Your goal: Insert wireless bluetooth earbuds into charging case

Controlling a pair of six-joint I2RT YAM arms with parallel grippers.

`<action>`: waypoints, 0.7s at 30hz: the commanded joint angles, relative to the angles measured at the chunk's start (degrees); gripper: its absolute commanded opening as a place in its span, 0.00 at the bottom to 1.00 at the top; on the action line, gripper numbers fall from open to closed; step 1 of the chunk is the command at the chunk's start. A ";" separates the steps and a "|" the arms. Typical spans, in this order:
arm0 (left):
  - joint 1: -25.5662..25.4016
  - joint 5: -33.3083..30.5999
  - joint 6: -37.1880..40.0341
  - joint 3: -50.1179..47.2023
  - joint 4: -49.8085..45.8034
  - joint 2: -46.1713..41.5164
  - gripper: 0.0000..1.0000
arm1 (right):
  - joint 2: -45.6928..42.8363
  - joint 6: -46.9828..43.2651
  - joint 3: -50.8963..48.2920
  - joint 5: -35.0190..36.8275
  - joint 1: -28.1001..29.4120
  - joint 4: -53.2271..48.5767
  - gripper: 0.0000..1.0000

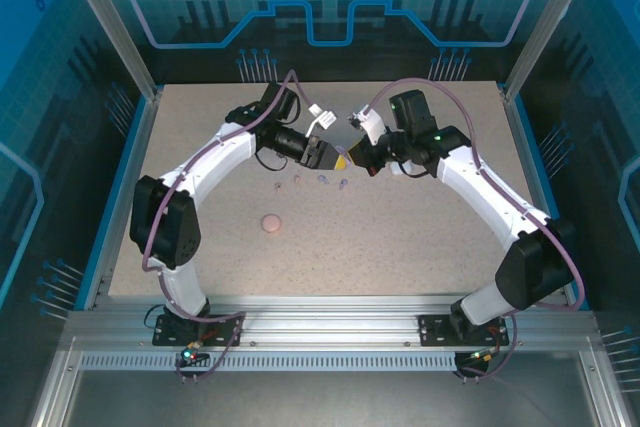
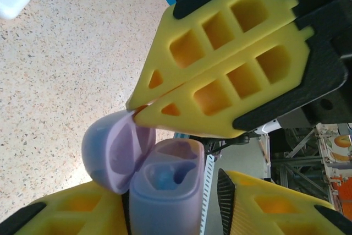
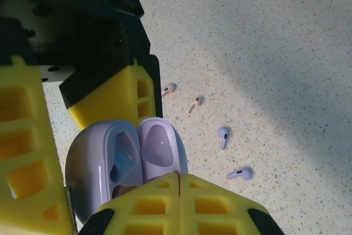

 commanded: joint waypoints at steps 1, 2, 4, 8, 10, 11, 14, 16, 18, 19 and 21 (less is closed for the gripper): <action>-0.22 1.75 -0.29 -1.05 1.60 0.50 0.42 | 0.55 -0.89 1.72 0.18 0.74 -1.30 0.00; -0.12 1.76 -0.33 -1.05 1.67 0.44 0.40 | 0.56 -0.89 1.72 0.24 0.76 -1.30 0.00; -0.10 1.61 -0.73 -1.21 2.19 0.47 0.39 | 0.62 -0.89 1.75 0.27 0.73 -1.30 0.00; -0.03 1.46 -1.16 -1.57 3.04 0.39 0.38 | 0.64 -0.86 1.53 0.15 0.73 -1.24 0.00; -0.02 1.57 -1.42 -1.75 3.48 0.34 0.37 | 0.56 -0.95 1.48 0.15 0.74 -1.24 0.00; 0.02 1.57 -1.52 -1.84 3.81 0.24 0.34 | 0.56 -0.91 1.43 0.15 0.78 -1.23 0.00; 0.09 1.61 -1.95 -2.07 4.61 0.04 0.30 | 0.51 -0.81 1.46 0.15 0.74 -1.21 0.00; 0.05 1.71 -2.19 -2.19 5.00 -0.12 0.26 | 0.38 -0.80 1.42 0.26 0.74 -1.23 0.00; 0.11 2.00 -2.31 -2.27 5.35 -0.27 0.22 | 0.29 -0.81 1.50 0.46 0.74 -1.30 0.00; 0.11 2.14 -2.40 -2.36 5.53 -0.42 0.19 | 0.21 -0.81 1.57 0.50 0.74 -1.44 0.00; 0.11 2.33 -2.40 -2.39 5.71 -0.69 0.14 | 0.04 -0.68 1.59 0.54 0.74 -1.43 0.00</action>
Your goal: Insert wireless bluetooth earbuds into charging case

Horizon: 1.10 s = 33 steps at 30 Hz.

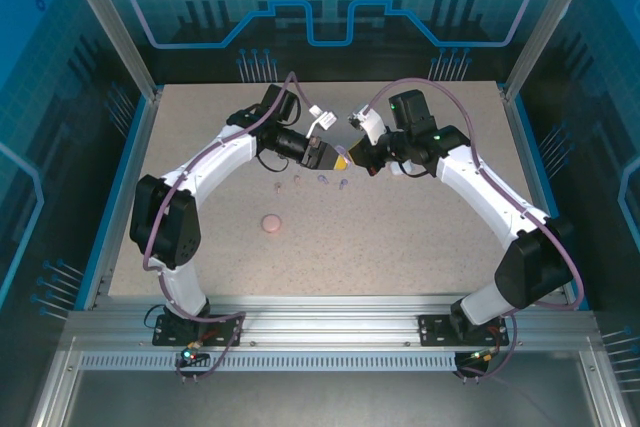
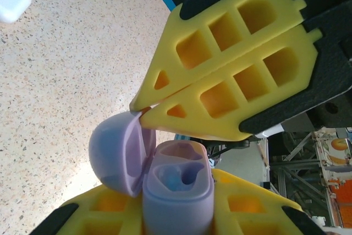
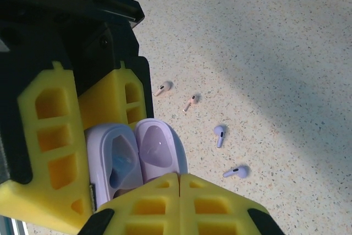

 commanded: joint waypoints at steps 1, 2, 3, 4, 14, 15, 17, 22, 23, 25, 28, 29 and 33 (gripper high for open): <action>0.15 1.87 -0.14 -0.64 1.62 -0.72 0.11 | -0.36 -0.39 1.55 -0.12 0.74 -1.23 0.00; 0.11 1.83 -0.26 -0.64 1.69 -0.97 0.08 | -0.48 -0.23 1.63 -0.05 0.74 -1.24 0.00; 0.14 1.83 -0.14 -0.63 1.72 -1.18 0.06 | -0.52 0.00 1.71 0.26 0.74 -1.25 0.00; 0.20 1.87 -0.12 -0.71 1.73 -1.32 0.04 | -0.62 0.49 1.78 0.68 0.69 -1.13 0.00; 1.95 -4.06 -1.45 -7.38 8.67 -7.84 0.00 | -7.44 13.06 2.97 4.06 -5.07 -4.23 0.55; 2.04 -4.57 -2.10 -8.83 10.48 -8.88 0.00 | -8.20 14.25 2.82 4.27 -5.51 -4.85 0.56; 2.14 -7.25 -3.30 -12.52 15.40 -11.70 0.00 | -9.54 17.48 1.90 6.83 -5.81 -5.97 0.58; 2.18 -14.73 -7.88 -24.39 33.98 -19.22 0.00 | -10.29 26.47 -0.47 10.71 -5.69 -8.09 0.59; 2.18 -16.87 -8.67 -26.91 37.75 -20.73 0.00 | -10.29 28.39 -1.35 10.82 -5.60 -7.68 0.59; 2.13 -21.59 -9.76 -31.19 44.34 -23.36 0.00 | -9.89 32.33 -2.68 12.21 -5.16 -7.42 0.60; 2.09 -29.82 -9.84 -37.66 54.87 -27.16 0.00 | -7.59 37.55 -3.73 15.00 -4.48 -7.66 0.60; 2.07 -32.36 -9.75 -40.31 59.19 -28.35 0.00 | -6.47 39.10 -3.90 15.80 -4.08 -7.77 0.60; 2.04 -41.85 -9.36 -46.54 71.61 -31.46 0.00 | -1.37 46.09 -4.43 19.65 -2.25 -8.09 0.61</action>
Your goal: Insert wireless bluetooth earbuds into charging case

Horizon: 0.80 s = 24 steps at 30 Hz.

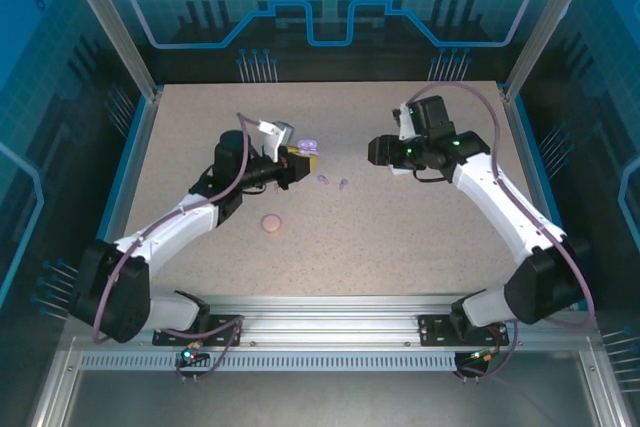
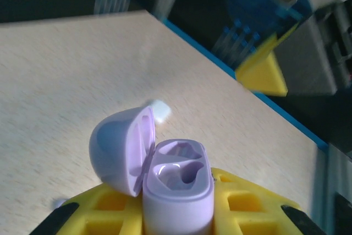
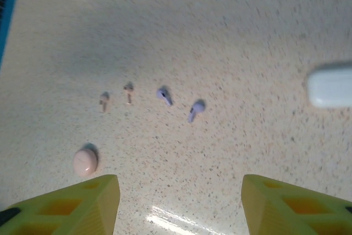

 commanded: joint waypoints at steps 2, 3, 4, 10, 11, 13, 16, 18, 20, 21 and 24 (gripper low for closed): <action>0.27 -12.78 1.05 -2.70 16.00 -3.40 0.00 | 6.10 10.94 0.23 6.22 2.73 -2.90 0.61; 0.19 -13.93 1.05 -2.81 16.56 -3.60 0.00 | 7.53 12.25 0.79 7.16 3.27 -3.38 0.61; 0.19 -14.76 1.18 -3.20 17.95 -3.84 0.00 | 9.26 13.84 1.66 8.55 4.05 -4.15 0.60; 0.10 -17.30 1.28 -5.94 24.93 -4.39 0.00 | 19.10 22.23 8.18 12.74 7.53 -9.20 0.59; 0.10 -17.68 1.47 -6.35 25.69 -4.28 0.00 | 20.74 23.28 9.64 12.93 8.10 -10.23 0.59; -0.05 -18.48 2.22 -7.32 27.44 -4.01 0.00 | 23.83 25.02 12.39 13.41 9.13 -11.52 0.59; -0.38 -21.64 2.66 -8.46 29.75 -3.06 0.00 | 28.19 27.54 16.43 13.80 10.35 -13.07 0.58; -0.52 -23.86 2.80 -9.60 33.01 -2.36 0.00 | 31.28 28.49 19.86 14.37 11.17 -14.76 0.57; -0.66 -24.79 3.42 -9.95 35.44 -1.72 0.00 | 34.63 29.42 23.92 15.50 11.90 -17.65 0.57; -0.84 -25.07 3.92 -9.72 35.80 -1.59 0.00 | 36.37 29.88 26.05 16.11 12.20 -19.17 0.56; -1.34 -24.60 5.83 -8.32 35.91 -1.16 0.00 | 40.63 31.18 30.92 17.20 12.80 -22.67 0.55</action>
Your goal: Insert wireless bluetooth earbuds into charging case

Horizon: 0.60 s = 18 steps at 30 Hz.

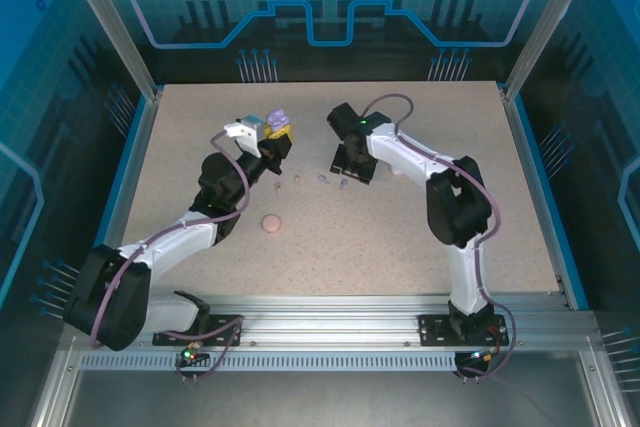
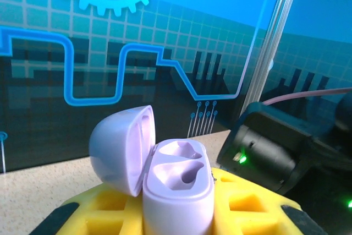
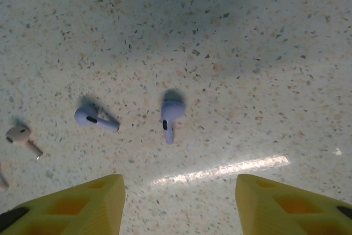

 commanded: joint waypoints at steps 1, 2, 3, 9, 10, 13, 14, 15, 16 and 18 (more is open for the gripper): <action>-1.01 -1.58 3.85 1.47 5.24 0.50 0.00 | 4.31 3.74 5.03 2.70 0.98 -7.67 0.54; -1.20 -1.43 4.65 1.90 5.20 0.68 0.00 | 5.25 4.16 5.86 2.66 1.04 -8.16 0.53; -1.48 -1.24 5.32 2.43 5.23 0.84 0.00 | 6.06 4.51 6.55 2.50 1.06 -8.29 0.53; -1.75 -0.55 5.31 4.62 4.42 0.95 0.00 | 10.53 5.41 10.39 2.11 1.50 -9.14 0.49; -1.78 -0.28 5.26 4.87 4.32 0.87 0.00 | 11.16 5.49 11.10 2.28 1.59 -9.43 0.48; -1.76 -0.14 5.31 5.06 4.40 0.69 0.00 | 12.43 5.76 12.46 2.32 1.77 -9.59 0.46; -1.78 -0.06 5.33 5.14 4.37 0.75 0.00 | 12.47 5.92 12.87 2.36 1.73 -9.82 0.45; -1.78 -0.06 5.40 5.12 4.37 0.60 0.00 | 12.48 5.94 13.14 2.46 1.84 -9.96 0.45; -1.80 0.03 5.39 5.12 4.40 0.60 0.00 | 13.82 6.09 13.41 2.51 1.84 -10.12 0.44; -1.86 0.03 5.32 5.05 4.41 0.53 0.00 | 14.40 6.45 13.60 2.80 1.81 -10.42 0.44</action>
